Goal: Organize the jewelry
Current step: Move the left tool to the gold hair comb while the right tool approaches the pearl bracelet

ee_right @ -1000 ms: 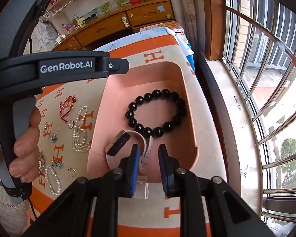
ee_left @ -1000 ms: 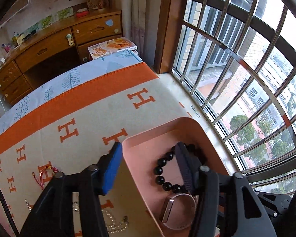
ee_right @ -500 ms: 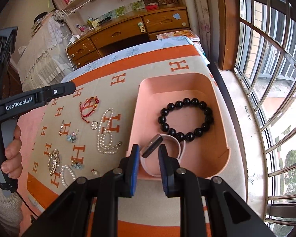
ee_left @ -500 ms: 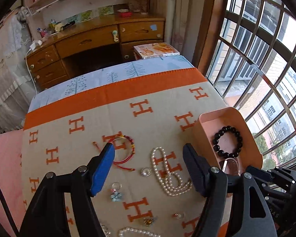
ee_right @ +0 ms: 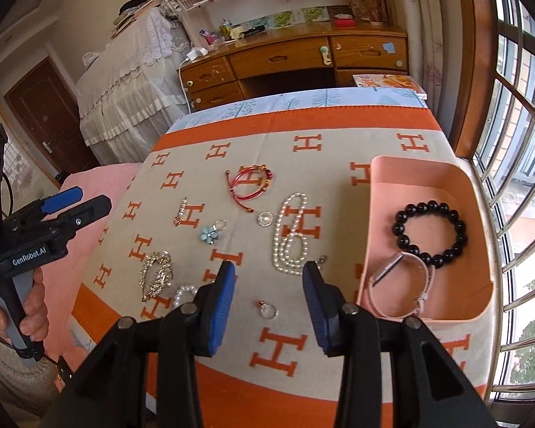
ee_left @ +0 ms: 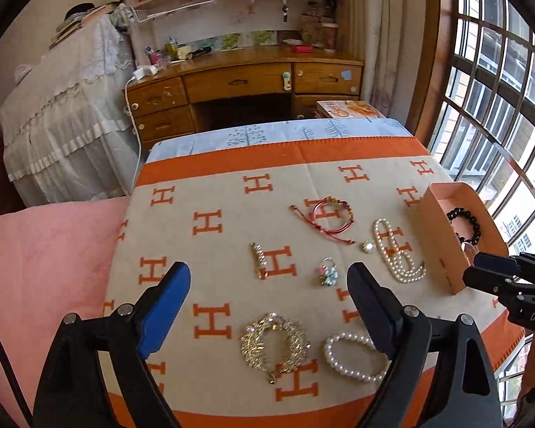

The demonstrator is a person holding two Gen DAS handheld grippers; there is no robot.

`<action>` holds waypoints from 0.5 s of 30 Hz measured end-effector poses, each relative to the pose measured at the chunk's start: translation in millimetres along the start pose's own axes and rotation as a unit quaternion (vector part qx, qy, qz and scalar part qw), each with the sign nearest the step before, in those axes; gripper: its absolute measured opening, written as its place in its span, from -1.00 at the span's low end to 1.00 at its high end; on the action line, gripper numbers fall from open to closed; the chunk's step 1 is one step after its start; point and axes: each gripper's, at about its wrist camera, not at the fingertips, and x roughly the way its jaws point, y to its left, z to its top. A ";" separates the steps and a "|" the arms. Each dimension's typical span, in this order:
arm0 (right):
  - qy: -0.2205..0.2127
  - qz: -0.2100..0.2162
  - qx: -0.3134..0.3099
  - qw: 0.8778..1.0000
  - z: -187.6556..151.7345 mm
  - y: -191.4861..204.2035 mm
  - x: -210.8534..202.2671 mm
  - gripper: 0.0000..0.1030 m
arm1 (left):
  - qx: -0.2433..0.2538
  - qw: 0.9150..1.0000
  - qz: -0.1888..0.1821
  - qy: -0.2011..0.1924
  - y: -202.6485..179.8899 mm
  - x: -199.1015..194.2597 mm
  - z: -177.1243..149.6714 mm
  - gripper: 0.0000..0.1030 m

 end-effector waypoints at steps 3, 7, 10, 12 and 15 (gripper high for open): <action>0.008 0.006 -0.015 1.000 -2.7 16.1 10.4 -0.23 | -0.021 1.000 0.011 0.015 13.5 5.8 -23.7 0.72; 0.025 0.012 -0.032 0.999 -9.0 34.0 25.5 -0.23 | -0.047 0.998 -0.002 0.032 22.3 16.7 -49.2 0.71; 0.041 0.002 -0.054 0.998 -17.8 44.4 37.8 -0.23 | -0.046 0.998 -0.018 0.044 19.9 23.9 -63.5 0.71; 0.054 -0.007 -0.072 0.996 -25.5 49.6 46.5 -0.23 | -0.037 0.998 -0.029 0.048 14.0 26.0 -69.3 0.71; 0.079 -0.009 -0.093 0.993 -37.6 54.6 61.0 -0.23 | -0.020 0.998 -0.044 0.045 4.2 27.0 -73.9 0.65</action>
